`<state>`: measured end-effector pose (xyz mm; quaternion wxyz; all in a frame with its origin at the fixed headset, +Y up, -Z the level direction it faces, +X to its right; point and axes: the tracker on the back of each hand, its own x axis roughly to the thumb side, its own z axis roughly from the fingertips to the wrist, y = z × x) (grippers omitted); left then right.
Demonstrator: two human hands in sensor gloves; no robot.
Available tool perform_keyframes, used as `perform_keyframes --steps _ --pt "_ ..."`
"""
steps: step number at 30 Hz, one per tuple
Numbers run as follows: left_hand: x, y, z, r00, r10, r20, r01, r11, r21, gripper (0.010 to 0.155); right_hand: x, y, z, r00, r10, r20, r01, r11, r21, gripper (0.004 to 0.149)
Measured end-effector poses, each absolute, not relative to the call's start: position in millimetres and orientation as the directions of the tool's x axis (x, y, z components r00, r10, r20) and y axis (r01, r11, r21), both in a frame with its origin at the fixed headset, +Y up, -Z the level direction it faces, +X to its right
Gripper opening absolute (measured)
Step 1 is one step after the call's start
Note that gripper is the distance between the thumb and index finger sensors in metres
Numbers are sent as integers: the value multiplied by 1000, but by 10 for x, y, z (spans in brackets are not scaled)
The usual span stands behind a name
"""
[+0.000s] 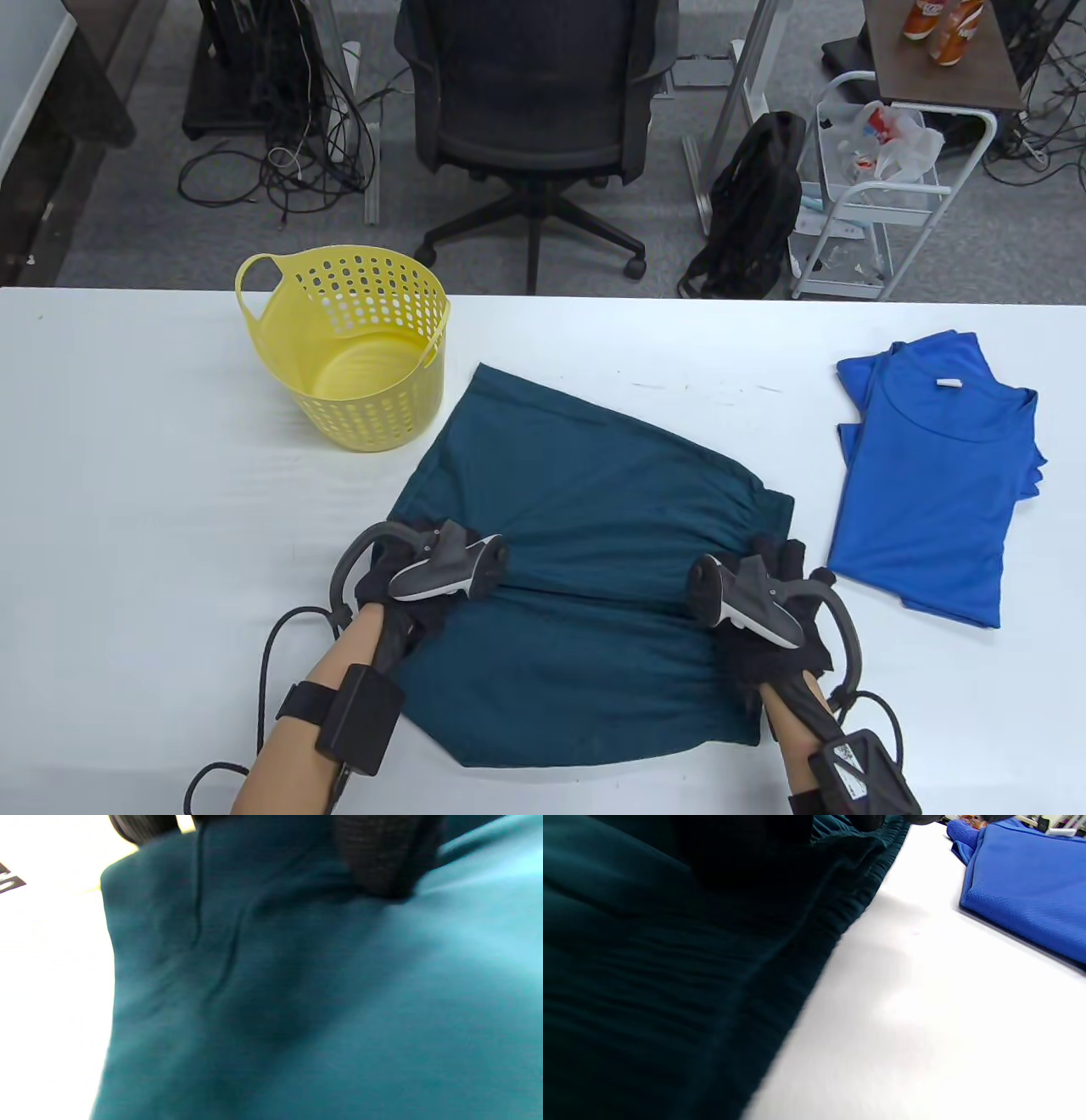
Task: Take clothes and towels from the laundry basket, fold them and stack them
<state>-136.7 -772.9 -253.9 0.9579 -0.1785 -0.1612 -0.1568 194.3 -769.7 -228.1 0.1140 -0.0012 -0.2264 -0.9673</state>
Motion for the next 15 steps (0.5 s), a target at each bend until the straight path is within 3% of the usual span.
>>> perform_keyframes --steps 3,6,11,15 --pt "-1521 -7774 -2535 906 -140 399 302 875 -378 69 1959 -7708 -2427 -965 -260 44 252 -856 452 68" --pt "-1634 -7821 -2519 938 11 346 168 860 -482 73 1957 -7729 -2550 -948 -316 36 296 -834 466 70" --pt "-1627 -7830 -2470 931 -29 363 196 880 -433 76 1918 -7772 -2770 -898 -438 46 411 -796 445 72" --pt "-1631 -7843 -2460 935 -30 354 190 883 -428 76 1902 -7776 -2837 -889 -454 54 431 -794 428 73"
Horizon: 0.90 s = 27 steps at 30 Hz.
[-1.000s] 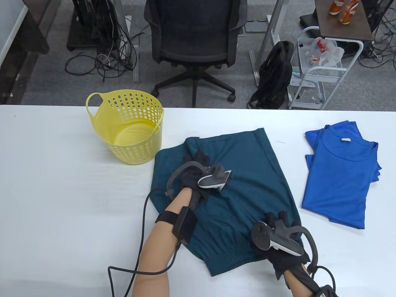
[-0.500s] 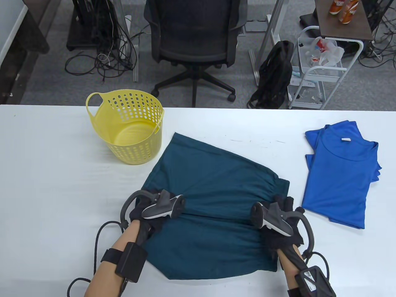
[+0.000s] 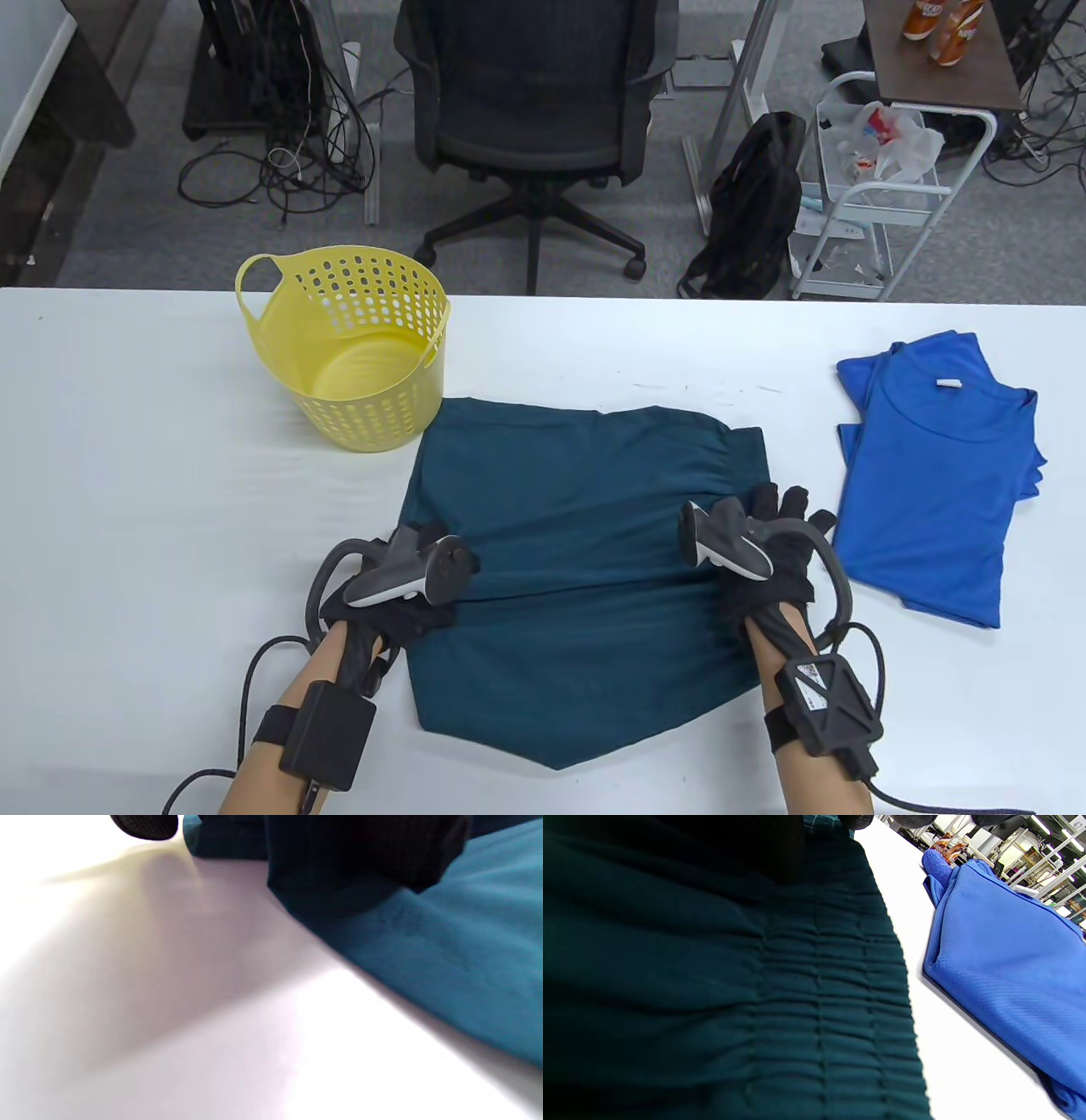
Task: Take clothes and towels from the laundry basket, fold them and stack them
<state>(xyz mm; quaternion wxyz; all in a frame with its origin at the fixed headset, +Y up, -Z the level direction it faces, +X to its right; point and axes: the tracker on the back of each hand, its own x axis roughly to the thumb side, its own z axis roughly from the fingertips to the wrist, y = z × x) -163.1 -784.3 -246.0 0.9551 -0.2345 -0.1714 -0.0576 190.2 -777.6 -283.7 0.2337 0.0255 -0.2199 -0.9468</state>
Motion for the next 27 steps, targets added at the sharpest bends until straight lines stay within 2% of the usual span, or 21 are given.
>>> perform_keyframes --steps 2,5,8,10,13,16,18,19,20,21,22,23,24,25,27 --pt "-1641 -7843 -2449 941 -17 338 171 885 -433 76 1927 -7779 -2793 -886 -460 57 442 -802 403 72" --pt "-1649 -7817 -2388 944 -28 330 183 874 -450 88 2034 -7686 -2661 -898 -430 93 435 -839 327 71" --pt "-1715 -7630 -2163 943 -19 331 146 921 -362 95 2277 -7459 -2338 -949 -296 111 314 -925 213 64" --pt "-1729 -7501 -1992 936 25 352 87 950 -299 85 2441 -7379 -2166 -968 -226 108 245 -946 213 61" --pt "-1618 -7427 -1754 895 100 435 56 942 -332 59 2654 -7370 -2011 -991 -81 110 110 -951 288 55" --pt "-1429 -7518 -1593 837 126 532 119 908 -402 53 2780 -7508 -1941 -993 48 109 -7 -939 344 53" --pt "-1354 -7628 -1538 820 94 565 217 862 -459 62 2795 -7614 -1923 -988 94 125 -37 -917 397 53" --pt "-1331 -7722 -1514 815 73 575 286 812 -508 77 2803 -7660 -1919 -989 92 120 -26 -885 465 56" --pt "-1318 -7803 -1486 810 42 585 346 771 -535 91 2815 -7641 -1905 -988 91 123 -22 -878 479 59" --pt "-1314 -7845 -1457 800 -12 600 389 773 -502 100 2817 -7634 -1901 -988 93 127 -22 -879 476 60" --pt "-1312 -7862 -1445 789 -32 614 397 789 -469 102 2815 -7643 -1895 -987 91 132 -15 -873 487 63" --pt "-1317 -7855 -1430 789 -46 613 372 830 -416 100 2814 -7657 -1890 -987 90 135 -9 -863 506 66" --pt "-1324 -7846 -1434 794 -35 607 335 859 -387 92 2815 -7666 -1882 -987 91 134 -8 -855 519 71" --pt "-1342 -7834 -1446 819 -6 573 247 906 -344 76 2817 -7670 -1874 -986 95 135 -12 -856 517 75" --pt "-1383 -7829 -1498 839 72 539 150 922 -357 49 2822 -7683 -1875 -988 71 136 8 -861 509 76"
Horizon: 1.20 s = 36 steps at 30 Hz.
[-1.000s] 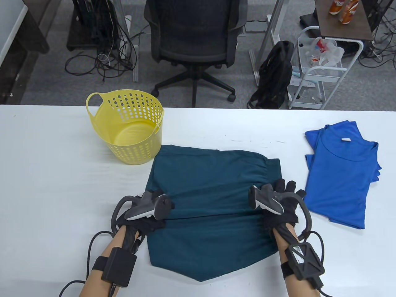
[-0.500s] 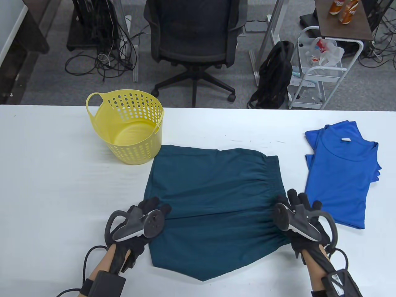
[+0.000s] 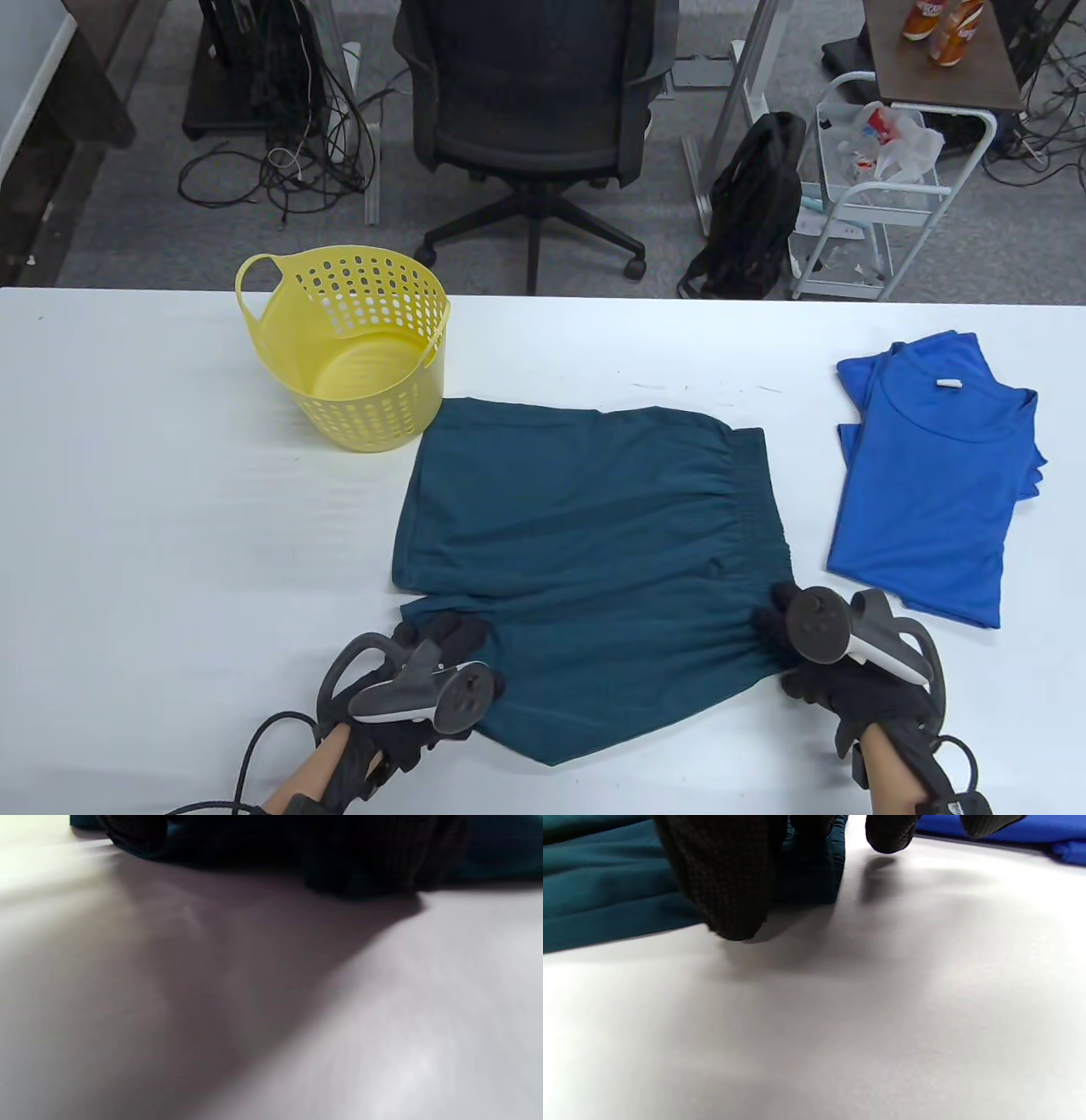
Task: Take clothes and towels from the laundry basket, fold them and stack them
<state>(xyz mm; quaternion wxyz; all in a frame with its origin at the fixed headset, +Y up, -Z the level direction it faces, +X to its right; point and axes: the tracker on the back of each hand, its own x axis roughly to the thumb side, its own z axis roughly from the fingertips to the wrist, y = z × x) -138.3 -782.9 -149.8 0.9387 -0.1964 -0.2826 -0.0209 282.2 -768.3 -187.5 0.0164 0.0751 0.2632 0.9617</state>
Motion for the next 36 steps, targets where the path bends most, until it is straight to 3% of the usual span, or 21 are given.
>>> perform_keyframes --steps 2,4,7,9,12,14,16,17,18,21,25,27,29,32,34,36 --pt "-1454 -7800 -1572 850 163 501 75 904 -421 45 2817 -7681 -1881 -990 52 133 21 -867 499 75" --pt "-1560 -7758 -1651 846 330 420 -96 867 -489 44 2809 -7675 -1898 -990 34 134 34 -880 474 69" --pt "-1744 -7686 -1769 763 624 169 -442 694 -569 47 2826 -7653 -1931 -988 93 126 -28 -896 442 53" --pt "-1836 -7674 -1808 725 687 -49 -601 596 -534 48 2836 -7665 -1956 -978 175 113 -111 -897 429 48" --pt "-1930 -7659 -1835 898 436 -59 -422 817 -394 50 2794 -7701 -1977 -966 226 124 -160 -902 401 47" --pt "-1998 -7644 -1833 933 347 -97 -359 865 -351 57 2759 -7702 -1982 -971 191 144 -121 -910 396 47" --pt "-2040 -7627 -1813 929 359 -95 -371 884 -286 68 2743 -7710 -1980 -971 189 146 -117 -911 395 47" --pt "-2040 -7614 -1796 923 381 -60 -383 887 -260 67 2740 -7714 -1980 -970 194 146 -123 -911 394 47" --pt "-2016 -7590 -1768 907 418 59 -396 891 -222 65 2742 -7715 -1979 -969 201 142 -131 -910 394 47" --pt "-1839 -7541 -1694 860 372 349 -268 912 -311 54 2762 -7719 -1975 -967 216 136 -146 -904 401 48" --pt "-1607 -7750 -1676 890 85 448 135 889 -437 94 2799 -7722 -1961 -961 250 121 -180 -893 413 51" --pt "-1567 -7852 -1691 890 12 456 200 889 -413 96 2818 -7722 -1955 -959 260 116 -190 -887 422 53" --pt "-1577 -7858 -1703 906 62 418 97 932 -349 86 2833 -7720 -1951 -959 261 114 -189 -883 430 57" --pt "-1643 -7843 -1737 922 159 352 -32 940 -340 52 2868 -7717 -1950 -958 259 124 -172 -864 473 69" --pt "-1761 -7815 -1761 902 303 306 -171 904 -393 46 2914 -7709 -1946 -963 240 124 -143 -841 521 76" --pt "-1918 -7779 -1768 839 500 214 -390 828 -404 45 2951 -7708 -1934 -964 241 111 -155 -851 502 71"
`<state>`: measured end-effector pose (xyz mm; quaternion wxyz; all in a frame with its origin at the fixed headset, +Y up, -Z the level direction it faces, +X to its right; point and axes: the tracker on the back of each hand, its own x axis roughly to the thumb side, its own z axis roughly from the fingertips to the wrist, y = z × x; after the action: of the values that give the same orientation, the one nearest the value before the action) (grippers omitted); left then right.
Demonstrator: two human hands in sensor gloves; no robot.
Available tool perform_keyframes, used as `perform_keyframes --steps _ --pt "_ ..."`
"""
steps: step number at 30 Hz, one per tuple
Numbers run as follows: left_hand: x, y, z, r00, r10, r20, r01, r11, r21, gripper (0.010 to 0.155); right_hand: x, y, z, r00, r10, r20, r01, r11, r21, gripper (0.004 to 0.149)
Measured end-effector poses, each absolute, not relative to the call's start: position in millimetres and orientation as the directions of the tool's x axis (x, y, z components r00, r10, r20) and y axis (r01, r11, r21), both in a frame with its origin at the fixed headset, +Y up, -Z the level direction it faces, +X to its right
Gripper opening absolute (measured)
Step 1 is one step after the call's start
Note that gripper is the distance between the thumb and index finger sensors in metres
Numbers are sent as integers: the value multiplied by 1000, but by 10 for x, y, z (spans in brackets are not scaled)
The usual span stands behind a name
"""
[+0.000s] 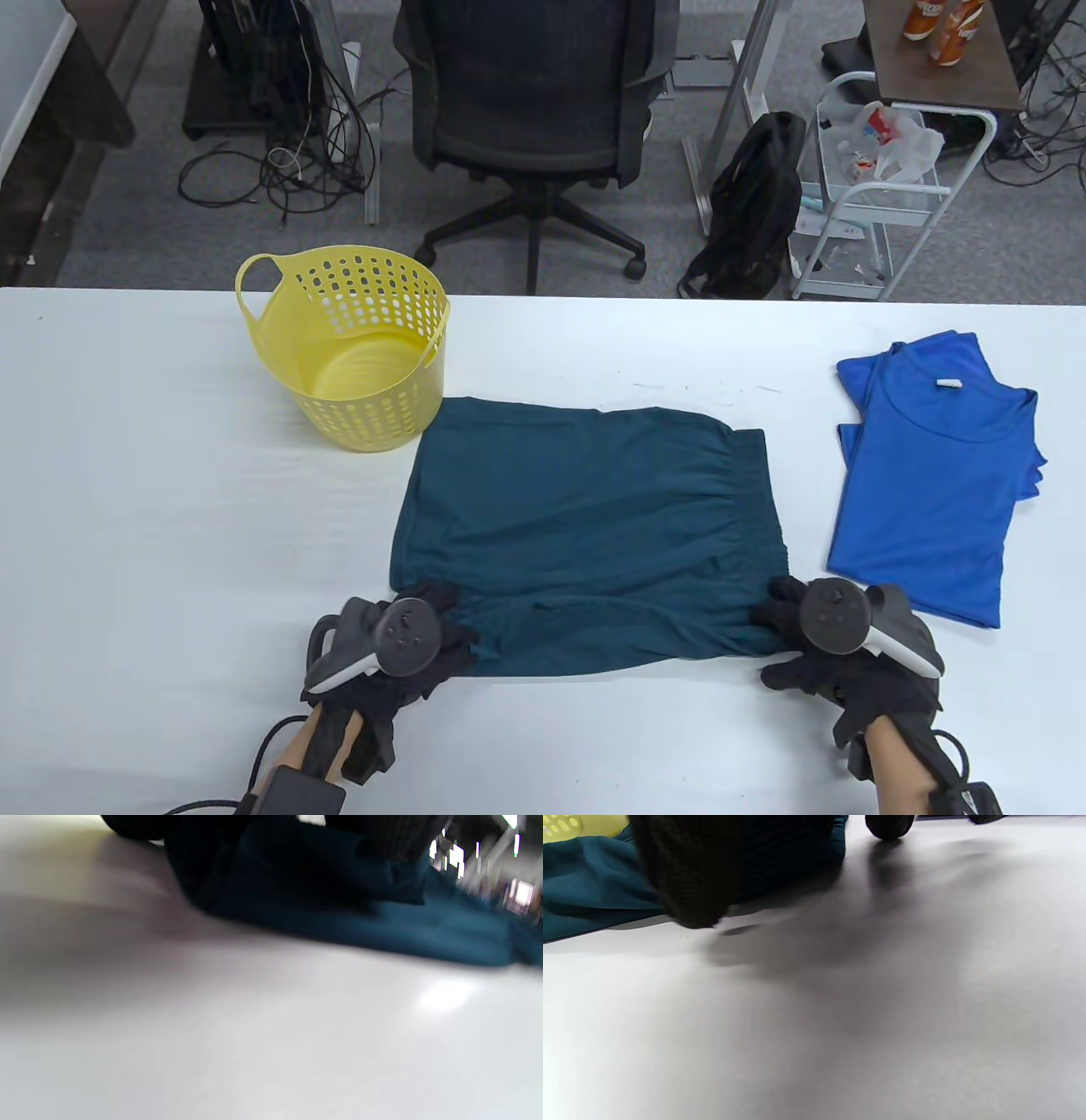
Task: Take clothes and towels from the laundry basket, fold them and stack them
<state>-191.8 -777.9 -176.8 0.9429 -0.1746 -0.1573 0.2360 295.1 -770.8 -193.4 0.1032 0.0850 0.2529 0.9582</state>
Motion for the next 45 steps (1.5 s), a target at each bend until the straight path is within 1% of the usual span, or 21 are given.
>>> perform_keyframes --steps 2,4,6,9,11,16,20,21,22,23,25,27,28,31,33,35,37,39,41,43,45 --pt "-2069 -7734 -1772 746 653 131 -553 717 -425 45 2994 -7694 -1931 -954 276 114 -206 -885 417 56" --pt "-2204 -7683 -1768 646 759 85 -674 619 -402 45 3060 -7668 -1917 -915 389 110 -341 -889 304 47" --pt "-2304 -7639 -1758 545 836 62 -768 527 -365 46 3130 -7643 -1903 -820 559 124 -526 -821 221 46" --pt "-2377 -7646 -1758 367 930 7 -882 350 -316 48 3187 -7634 -1876 -605 768 210 -763 -634 125 42" --pt "-2376 -7678 -1769 309 951 -25 -904 286 -318 47 3189 -7623 -1870 -524 824 214 -819 -556 139 41" --pt "-2292 -7676 -1739 261 963 -58 -875 211 -436 46 3249 -7592 -1905 -523 842 133 -799 -539 267 45" --pt "-2084 -7419 -1614 97 992 -85 -795 26 -606 45 3340 -7358 -1864 -591 806 -3 -745 -545 385 45" --pt "-2025 -7268 -1604 116 991 -67 -779 49 -625 45 3358 -7247 -1830 -638 769 -43 -721 -577 384 45" --pt "-1997 -7132 -1640 180 984 -14 -780 134 -611 45 3362 -7168 -1812 -684 728 -57 -692 -622 366 45" --pt "-1983 -7014 -1704 271 962 41 -780 244 -577 45 3363 -7097 -1810 -728 682 -73 -661 -669 340 45" --pt "-1899 -6735 -2009 603 792 95 -717 591 -369 45 3346 -6984 -1880 -815 564 -134 -576 -765 288 46" --pt "-1745 -6649 -2371 802 596 26 -582 791 -191 45 3295 -6944 -2049 -875 444 -191 -482 -835 267 46" --pt "-1624 -6689 -2605 860 511 -12 -506 849 -150 45 3246 -6952 -2161 -897 387 -214 -435 -860 268 47" --pt "-1337 -6976 -3139 932 342 -122 -361 908 -214 45 3092 -7079 -2491 -939 200 -281 -280 -918 280 48" --pt "-1158 -7281 -3475 954 227 -194 -270 933 -237 46 2968 -7276 -2715 -951 -3 -309 -100 -942 320 49" --pt "-1057 -7496 -3640 973 81 -214 -133 961 -243 45 2880 -7411 -2805 -949 -121 -291 27 -951 310 50" --pt "-1002 -7652 -3711 981 -71 -181 18 961 -278 45 2790 -7530 -2866 -942 -203 -266 126 -952 279 51" --pt "-991 -7752 -3703 970 -187 -157 130 939 -317 44 2736 -7581 -2887 -941 -241 -239 176 -949 262 55" --pt "-1009 -7762 -3636 960 -239 -143 199 948 -248 44 2697 -7569 -2879 -949 -234 -211 182 -954 240 61" --pt "-1102 -7745 -3511 932 -327 -154 263 906 -333 44 2694 -7450 -2825 -972 -113 -207 79 -983 168 65" --pt "-1229 -7719 -3365 926 -344 -156 264 885 -385 44 2723 -7325 -2759 -975 -5 -222 -18 -995 101 63"
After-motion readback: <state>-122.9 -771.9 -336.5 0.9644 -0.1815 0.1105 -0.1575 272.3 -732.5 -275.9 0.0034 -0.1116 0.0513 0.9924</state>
